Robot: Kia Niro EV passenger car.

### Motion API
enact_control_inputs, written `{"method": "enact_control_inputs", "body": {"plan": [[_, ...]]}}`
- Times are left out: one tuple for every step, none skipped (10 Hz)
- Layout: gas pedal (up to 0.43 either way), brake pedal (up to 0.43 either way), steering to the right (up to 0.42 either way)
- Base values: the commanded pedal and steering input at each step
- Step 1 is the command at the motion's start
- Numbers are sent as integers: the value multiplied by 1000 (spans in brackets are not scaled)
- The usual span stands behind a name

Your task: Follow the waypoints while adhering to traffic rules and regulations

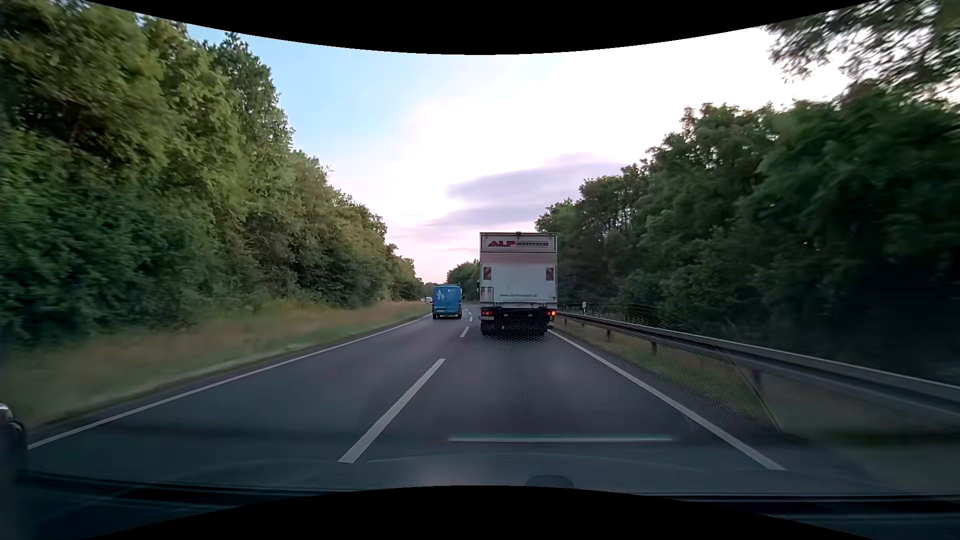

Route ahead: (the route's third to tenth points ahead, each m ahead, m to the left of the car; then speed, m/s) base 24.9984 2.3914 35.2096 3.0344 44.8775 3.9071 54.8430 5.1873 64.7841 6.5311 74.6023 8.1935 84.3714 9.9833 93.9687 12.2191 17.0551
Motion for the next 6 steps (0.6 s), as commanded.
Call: {"method": "enact_control_inputs", "body": {"plan": [[118,0,-6],[110,0,-10],[98,0,-13],[87,0,-15],[79,0,-16],[79,0,-16]]}}
